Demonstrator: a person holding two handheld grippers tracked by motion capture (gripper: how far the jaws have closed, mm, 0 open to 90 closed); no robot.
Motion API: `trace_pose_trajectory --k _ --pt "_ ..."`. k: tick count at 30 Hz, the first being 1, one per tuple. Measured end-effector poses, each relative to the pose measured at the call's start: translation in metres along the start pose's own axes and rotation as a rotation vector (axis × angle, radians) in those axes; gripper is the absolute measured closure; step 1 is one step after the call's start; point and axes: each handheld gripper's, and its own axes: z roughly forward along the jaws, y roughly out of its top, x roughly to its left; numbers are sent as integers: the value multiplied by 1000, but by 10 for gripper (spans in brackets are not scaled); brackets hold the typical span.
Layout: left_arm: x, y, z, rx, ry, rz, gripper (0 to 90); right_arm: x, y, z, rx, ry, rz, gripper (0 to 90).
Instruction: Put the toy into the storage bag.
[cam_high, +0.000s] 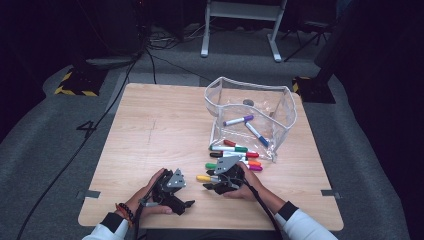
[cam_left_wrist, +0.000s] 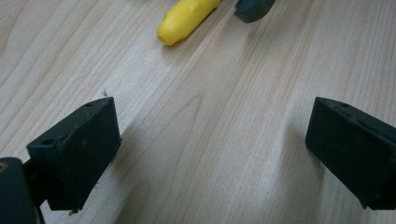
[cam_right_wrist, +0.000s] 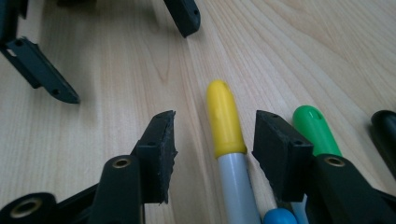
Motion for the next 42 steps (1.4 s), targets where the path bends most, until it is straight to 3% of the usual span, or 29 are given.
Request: trace_pose_trajectory --k 3,10,16,25,29,42 --pt "0 0 0 0 -1 1 35 -1 0 3 17 3 -9 508" --pt "0 0 0 0 -1 -1 35 10 -5 1 7 18 -6 736" --pt "0 0 0 0 -1 -1 35 21 -21 -16 14 21 -10 745" --pt "0 0 0 0 -1 -2 35 20 -51 -51 37 22 11 747" --pt "0 0 0 1 -2 0 35 16 -59 -66 14 26 45 747" --pt "0 0 0 1 -1 0 35 3 -64 -118 -103 -65 81 748"
